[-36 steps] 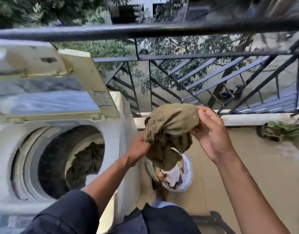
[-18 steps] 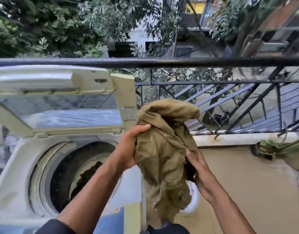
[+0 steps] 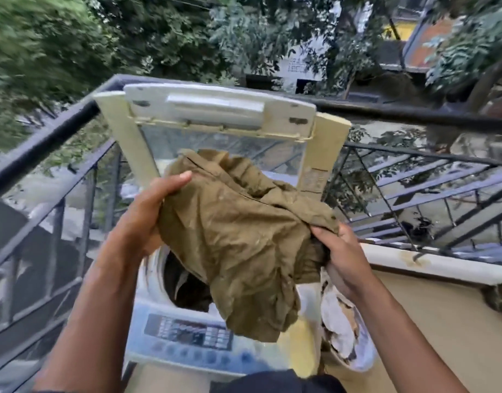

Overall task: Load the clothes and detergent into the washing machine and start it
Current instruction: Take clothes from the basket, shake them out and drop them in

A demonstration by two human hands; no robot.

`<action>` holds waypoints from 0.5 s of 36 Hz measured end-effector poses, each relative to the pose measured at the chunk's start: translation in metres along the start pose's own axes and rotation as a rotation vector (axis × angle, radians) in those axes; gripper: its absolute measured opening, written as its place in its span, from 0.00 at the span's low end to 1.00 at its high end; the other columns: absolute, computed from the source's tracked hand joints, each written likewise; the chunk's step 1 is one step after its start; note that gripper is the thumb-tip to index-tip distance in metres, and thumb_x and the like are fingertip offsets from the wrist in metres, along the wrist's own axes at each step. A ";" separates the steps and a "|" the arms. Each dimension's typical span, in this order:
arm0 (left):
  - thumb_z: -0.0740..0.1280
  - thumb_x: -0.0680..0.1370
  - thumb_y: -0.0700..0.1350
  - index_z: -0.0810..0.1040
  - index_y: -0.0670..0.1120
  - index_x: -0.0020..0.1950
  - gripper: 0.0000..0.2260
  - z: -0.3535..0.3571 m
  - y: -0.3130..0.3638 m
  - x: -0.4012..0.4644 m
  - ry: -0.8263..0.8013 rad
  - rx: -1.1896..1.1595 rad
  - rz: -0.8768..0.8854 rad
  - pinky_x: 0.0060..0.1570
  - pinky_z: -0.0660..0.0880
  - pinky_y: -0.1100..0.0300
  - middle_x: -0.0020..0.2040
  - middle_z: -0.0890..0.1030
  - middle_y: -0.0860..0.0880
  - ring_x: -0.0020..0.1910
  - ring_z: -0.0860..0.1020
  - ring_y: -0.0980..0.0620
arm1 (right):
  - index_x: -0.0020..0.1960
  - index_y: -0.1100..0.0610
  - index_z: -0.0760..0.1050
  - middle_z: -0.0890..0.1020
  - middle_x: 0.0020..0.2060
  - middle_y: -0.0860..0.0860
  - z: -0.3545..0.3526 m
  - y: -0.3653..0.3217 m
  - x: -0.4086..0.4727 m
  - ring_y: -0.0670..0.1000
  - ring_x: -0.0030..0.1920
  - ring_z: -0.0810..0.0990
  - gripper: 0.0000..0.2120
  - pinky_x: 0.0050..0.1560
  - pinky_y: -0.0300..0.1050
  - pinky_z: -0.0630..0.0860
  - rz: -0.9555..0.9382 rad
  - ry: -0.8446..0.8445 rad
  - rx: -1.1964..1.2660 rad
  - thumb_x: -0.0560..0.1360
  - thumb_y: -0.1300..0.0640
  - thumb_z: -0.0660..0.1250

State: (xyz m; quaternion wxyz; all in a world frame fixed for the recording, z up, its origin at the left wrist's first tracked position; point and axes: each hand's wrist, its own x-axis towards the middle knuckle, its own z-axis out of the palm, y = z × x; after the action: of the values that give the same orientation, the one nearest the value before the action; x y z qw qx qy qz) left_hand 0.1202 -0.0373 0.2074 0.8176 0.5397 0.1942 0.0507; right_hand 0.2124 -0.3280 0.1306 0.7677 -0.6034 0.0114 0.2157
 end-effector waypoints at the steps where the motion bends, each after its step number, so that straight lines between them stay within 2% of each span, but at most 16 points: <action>1: 0.68 0.78 0.46 0.86 0.41 0.57 0.13 -0.010 0.005 0.000 0.019 0.043 0.022 0.49 0.85 0.58 0.47 0.89 0.45 0.45 0.87 0.50 | 0.60 0.57 0.81 0.88 0.53 0.52 0.011 0.003 0.003 0.52 0.54 0.87 0.11 0.48 0.44 0.82 -0.001 -0.022 -0.004 0.81 0.65 0.64; 3: 0.71 0.76 0.47 0.83 0.38 0.62 0.18 -0.031 0.010 0.002 0.067 0.138 0.068 0.48 0.84 0.59 0.49 0.88 0.44 0.46 0.87 0.50 | 0.61 0.55 0.81 0.87 0.56 0.52 0.030 0.011 0.007 0.52 0.55 0.86 0.11 0.50 0.49 0.82 0.003 -0.073 -0.020 0.82 0.62 0.66; 5: 0.72 0.74 0.49 0.82 0.39 0.63 0.21 -0.053 0.008 0.005 0.106 0.246 0.083 0.48 0.84 0.59 0.51 0.89 0.44 0.48 0.88 0.49 | 0.64 0.53 0.79 0.86 0.59 0.52 0.047 0.020 0.011 0.53 0.57 0.85 0.12 0.54 0.54 0.81 0.037 -0.129 -0.035 0.82 0.59 0.67; 7: 0.73 0.77 0.48 0.83 0.41 0.63 0.17 -0.073 0.000 0.009 0.125 0.373 0.068 0.50 0.83 0.58 0.52 0.89 0.45 0.51 0.87 0.48 | 0.68 0.52 0.74 0.84 0.63 0.53 0.060 0.030 0.015 0.54 0.60 0.84 0.16 0.56 0.55 0.82 0.113 -0.177 -0.077 0.81 0.57 0.69; 9: 0.70 0.82 0.46 0.83 0.42 0.63 0.12 -0.088 -0.012 0.012 0.136 0.479 0.005 0.57 0.81 0.52 0.54 0.88 0.44 0.55 0.86 0.46 | 0.72 0.49 0.67 0.79 0.68 0.52 0.072 0.043 0.020 0.55 0.64 0.82 0.22 0.60 0.57 0.82 0.168 -0.218 -0.218 0.81 0.56 0.69; 11: 0.68 0.84 0.48 0.83 0.44 0.62 0.11 -0.102 -0.029 0.018 0.118 0.582 -0.080 0.62 0.80 0.49 0.55 0.88 0.44 0.57 0.85 0.44 | 0.78 0.47 0.62 0.74 0.73 0.52 0.082 0.058 0.023 0.55 0.67 0.80 0.28 0.64 0.57 0.80 0.191 -0.225 -0.388 0.82 0.55 0.69; 12: 0.68 0.84 0.50 0.83 0.44 0.60 0.11 -0.106 -0.039 0.021 0.103 0.630 -0.129 0.61 0.79 0.50 0.55 0.88 0.44 0.56 0.85 0.45 | 0.79 0.48 0.62 0.73 0.73 0.53 0.086 0.065 0.024 0.55 0.67 0.79 0.28 0.65 0.57 0.80 0.205 -0.228 -0.447 0.82 0.55 0.68; 15: 0.68 0.84 0.49 0.83 0.46 0.56 0.08 -0.111 -0.065 0.020 0.093 0.720 -0.217 0.46 0.74 0.64 0.49 0.83 0.49 0.49 0.80 0.52 | 0.75 0.50 0.68 0.80 0.63 0.53 0.094 0.083 0.019 0.55 0.63 0.80 0.21 0.62 0.54 0.79 0.238 -0.202 -0.526 0.84 0.56 0.66; 16: 0.68 0.84 0.48 0.82 0.46 0.58 0.07 -0.111 -0.073 0.019 0.097 0.700 -0.235 0.43 0.71 0.67 0.49 0.81 0.51 0.51 0.80 0.52 | 0.74 0.51 0.69 0.81 0.60 0.52 0.094 0.088 0.016 0.55 0.62 0.81 0.19 0.61 0.53 0.79 0.240 -0.183 -0.540 0.84 0.57 0.65; 18: 0.67 0.84 0.47 0.81 0.47 0.62 0.09 -0.112 -0.089 0.014 0.106 0.642 -0.255 0.45 0.71 0.65 0.55 0.80 0.50 0.57 0.80 0.47 | 0.71 0.50 0.72 0.83 0.58 0.53 0.091 0.095 0.010 0.54 0.60 0.82 0.16 0.59 0.52 0.80 0.244 -0.157 -0.564 0.84 0.56 0.66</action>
State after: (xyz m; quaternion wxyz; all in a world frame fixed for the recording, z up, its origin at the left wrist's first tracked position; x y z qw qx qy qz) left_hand 0.0800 0.0269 0.0847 0.5948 0.7372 0.3083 -0.0876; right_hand 0.1668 -0.2235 0.0653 0.5372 -0.7680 -0.0361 0.3467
